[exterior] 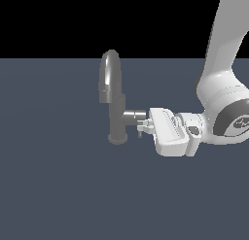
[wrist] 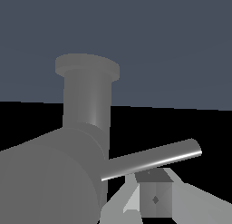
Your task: Turn on the faucet by rotating a designated handle.
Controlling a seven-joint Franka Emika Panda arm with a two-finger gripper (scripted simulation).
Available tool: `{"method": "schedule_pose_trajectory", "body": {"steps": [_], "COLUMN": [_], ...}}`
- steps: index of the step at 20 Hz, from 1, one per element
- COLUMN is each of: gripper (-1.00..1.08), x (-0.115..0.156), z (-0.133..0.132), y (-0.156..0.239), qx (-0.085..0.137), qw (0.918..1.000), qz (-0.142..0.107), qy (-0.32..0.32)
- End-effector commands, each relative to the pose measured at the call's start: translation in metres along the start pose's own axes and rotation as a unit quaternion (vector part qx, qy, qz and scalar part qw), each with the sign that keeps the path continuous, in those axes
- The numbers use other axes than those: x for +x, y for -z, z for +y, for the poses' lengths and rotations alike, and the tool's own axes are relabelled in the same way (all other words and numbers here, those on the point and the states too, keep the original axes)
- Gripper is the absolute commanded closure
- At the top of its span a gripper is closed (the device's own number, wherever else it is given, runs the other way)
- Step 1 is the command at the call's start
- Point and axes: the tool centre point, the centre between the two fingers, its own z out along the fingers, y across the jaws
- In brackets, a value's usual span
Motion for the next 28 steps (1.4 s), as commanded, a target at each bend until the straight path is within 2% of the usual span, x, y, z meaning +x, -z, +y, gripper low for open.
{"method": "schedule_pose_trajectory", "body": {"steps": [1,13,14,15,28], "gripper": [1.08,1.08,1.08,1.08,1.08], "x": [0.014,0.060,0.060,0.043,0.063], "z": [-0.003,-0.015,-0.015,-0.021,-0.054], "y": [0.001,0.003,0.003,0.017,0.008], "qx": [0.003,0.005,0.005,0.014,0.008], "qw": [1.0000,0.9998,0.9998,0.9999,0.9999], "qz": [0.004,0.005,0.005,0.009,0.007], "qy": [-0.005,-0.017,-0.017,-0.003,-0.013]}}
